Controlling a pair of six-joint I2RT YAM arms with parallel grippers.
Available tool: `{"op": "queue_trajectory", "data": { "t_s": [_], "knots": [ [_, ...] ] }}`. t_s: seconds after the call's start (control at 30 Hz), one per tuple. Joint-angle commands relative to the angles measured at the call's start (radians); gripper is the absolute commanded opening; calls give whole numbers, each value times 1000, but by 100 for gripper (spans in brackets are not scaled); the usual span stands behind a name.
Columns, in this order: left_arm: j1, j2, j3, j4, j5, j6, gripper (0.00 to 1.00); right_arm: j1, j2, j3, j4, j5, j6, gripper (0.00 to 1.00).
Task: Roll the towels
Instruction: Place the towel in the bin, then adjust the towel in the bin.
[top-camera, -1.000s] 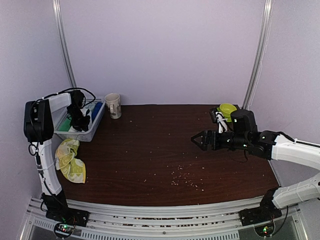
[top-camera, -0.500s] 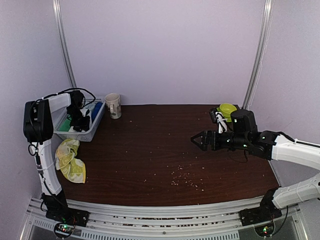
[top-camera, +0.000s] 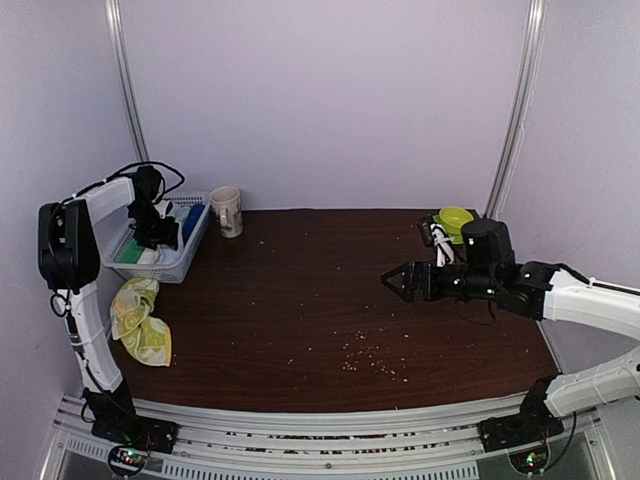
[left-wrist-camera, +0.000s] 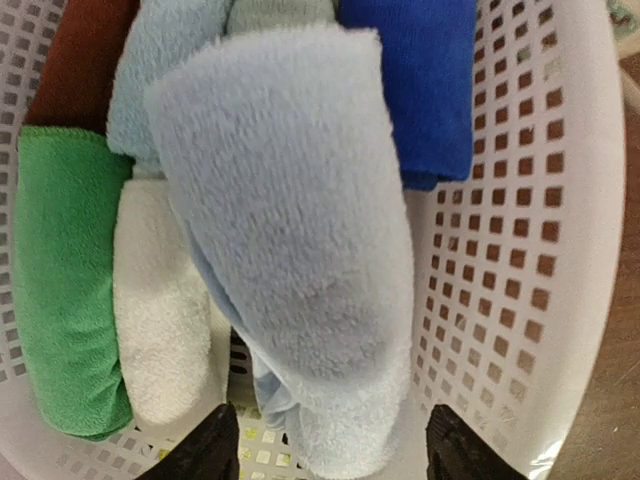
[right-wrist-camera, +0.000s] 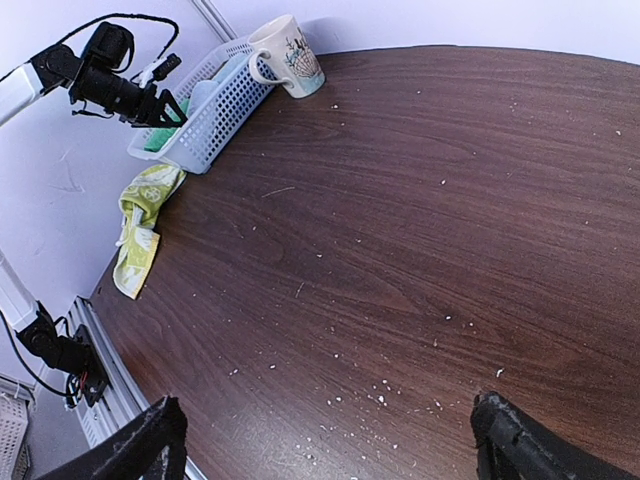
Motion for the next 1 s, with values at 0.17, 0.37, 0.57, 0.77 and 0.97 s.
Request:
{"op": "queue_trajectory", "data": {
  "t_s": [0.17,0.37,0.57,0.77,0.97],
  "knots": [
    [2,58,95,66,-65,-64,68,8,-16,-8,22,-10,-8,100],
    [2,86,103,128,-21,-59,68,9,-20,-13,25,-11,-8,100],
    [3,131,119,142,-45,-61,64,11,-21,-15,24,-12,-8,100],
    [2,162,105,145,2,-47,48,12,-17,-15,28,-12,-7,100],
    [2,118,54,170,76,-35,0,12,-10,-10,25,-11,-7,100]
  ]
}}
